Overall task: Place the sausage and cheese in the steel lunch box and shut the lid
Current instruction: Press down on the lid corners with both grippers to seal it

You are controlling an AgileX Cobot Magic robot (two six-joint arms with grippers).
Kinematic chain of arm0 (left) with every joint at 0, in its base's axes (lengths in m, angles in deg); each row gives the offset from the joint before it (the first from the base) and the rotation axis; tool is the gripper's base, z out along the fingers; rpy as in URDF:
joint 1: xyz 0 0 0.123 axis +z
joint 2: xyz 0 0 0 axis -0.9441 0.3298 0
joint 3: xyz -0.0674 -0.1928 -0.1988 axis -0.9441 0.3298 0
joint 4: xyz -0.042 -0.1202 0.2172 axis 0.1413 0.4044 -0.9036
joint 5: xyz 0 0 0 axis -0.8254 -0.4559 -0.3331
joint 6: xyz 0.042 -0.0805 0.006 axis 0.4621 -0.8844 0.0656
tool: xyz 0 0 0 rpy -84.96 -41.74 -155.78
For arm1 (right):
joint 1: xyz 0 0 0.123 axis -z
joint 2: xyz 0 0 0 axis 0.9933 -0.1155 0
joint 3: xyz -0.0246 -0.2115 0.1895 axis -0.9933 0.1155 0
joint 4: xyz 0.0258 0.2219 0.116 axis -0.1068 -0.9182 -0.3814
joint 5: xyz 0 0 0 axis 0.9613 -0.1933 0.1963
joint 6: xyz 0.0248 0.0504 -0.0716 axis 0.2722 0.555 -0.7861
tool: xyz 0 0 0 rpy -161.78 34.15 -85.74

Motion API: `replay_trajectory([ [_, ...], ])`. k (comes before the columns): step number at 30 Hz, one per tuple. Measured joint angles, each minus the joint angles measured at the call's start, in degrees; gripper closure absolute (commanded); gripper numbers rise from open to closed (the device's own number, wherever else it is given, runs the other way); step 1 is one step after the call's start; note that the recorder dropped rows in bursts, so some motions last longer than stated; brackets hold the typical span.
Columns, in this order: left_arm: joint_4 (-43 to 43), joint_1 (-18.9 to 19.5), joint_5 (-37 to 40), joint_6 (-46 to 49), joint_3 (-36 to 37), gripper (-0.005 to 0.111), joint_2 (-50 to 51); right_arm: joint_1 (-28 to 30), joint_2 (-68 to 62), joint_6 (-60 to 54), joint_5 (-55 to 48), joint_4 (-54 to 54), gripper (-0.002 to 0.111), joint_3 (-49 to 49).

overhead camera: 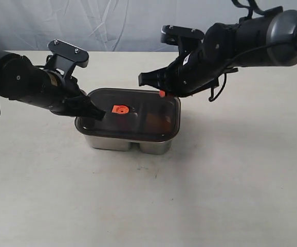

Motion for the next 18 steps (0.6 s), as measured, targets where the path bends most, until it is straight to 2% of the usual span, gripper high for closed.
replay_trajectory([
  [18,0.1,0.0,-0.8,1.3,-0.8,0.106,4.2,-0.2,-3.4,-0.1,0.4,-0.2,0.109,-0.5],
])
